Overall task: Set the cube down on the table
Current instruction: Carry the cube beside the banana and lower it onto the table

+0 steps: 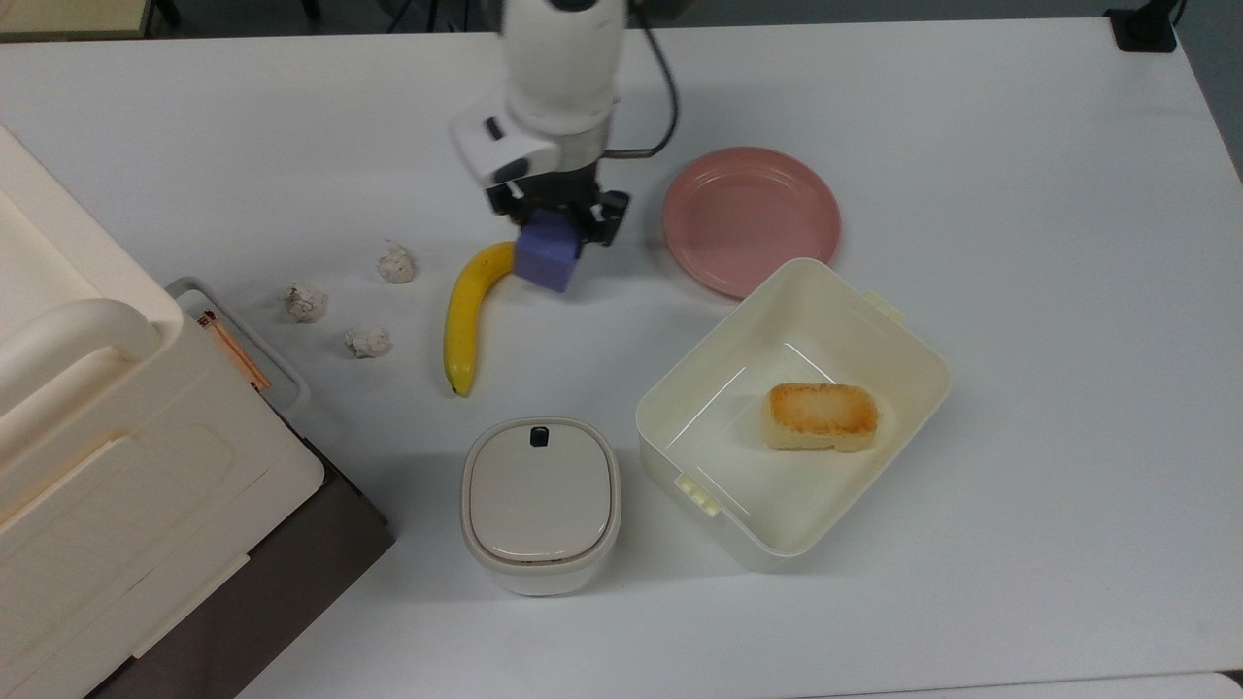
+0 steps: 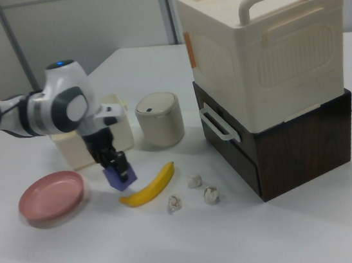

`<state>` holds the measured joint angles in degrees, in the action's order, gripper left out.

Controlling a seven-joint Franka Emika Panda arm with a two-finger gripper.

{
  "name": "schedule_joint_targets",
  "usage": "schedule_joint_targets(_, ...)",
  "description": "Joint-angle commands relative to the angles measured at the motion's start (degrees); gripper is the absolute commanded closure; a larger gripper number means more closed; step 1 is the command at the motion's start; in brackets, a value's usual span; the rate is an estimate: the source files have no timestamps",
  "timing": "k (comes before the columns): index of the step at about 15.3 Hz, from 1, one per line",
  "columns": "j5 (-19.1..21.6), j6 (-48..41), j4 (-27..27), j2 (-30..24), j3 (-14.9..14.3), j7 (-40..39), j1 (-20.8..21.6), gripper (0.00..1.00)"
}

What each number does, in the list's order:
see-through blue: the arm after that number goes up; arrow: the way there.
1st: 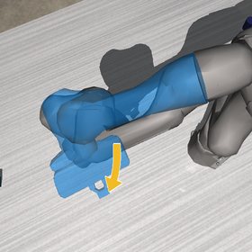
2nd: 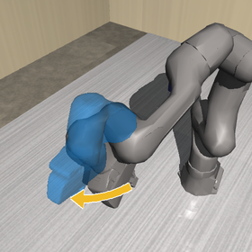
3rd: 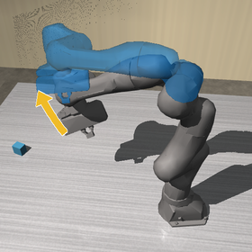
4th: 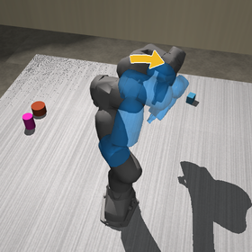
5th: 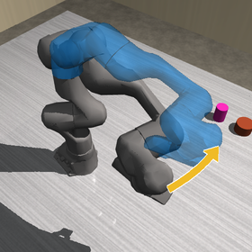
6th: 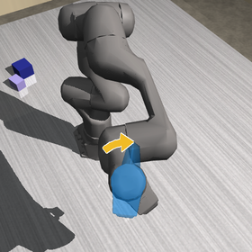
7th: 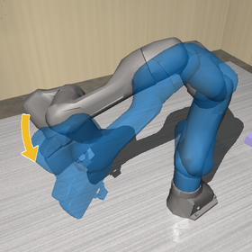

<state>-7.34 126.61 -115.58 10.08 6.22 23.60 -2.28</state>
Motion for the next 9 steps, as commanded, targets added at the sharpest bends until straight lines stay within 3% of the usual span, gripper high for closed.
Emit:
schedule_joint_targets(1, -2.93, 7.84, -0.96, 4.59, -2.52, -0.49, 1.49, 0.56)
schedule_joint_targets(2, -3.29, 8.73, -0.88, 5.12, -2.87, -0.31, 1.49, 0.17)
schedule_joint_targets(3, -3.29, 9.26, -0.7, 5.21, -3.4, -0.13, 1.49, 0.03)
schedule_joint_targets(9, -3.12, 8.48, 0.18, 1.8, -4.55, -0.3, 1.75, 0.0)
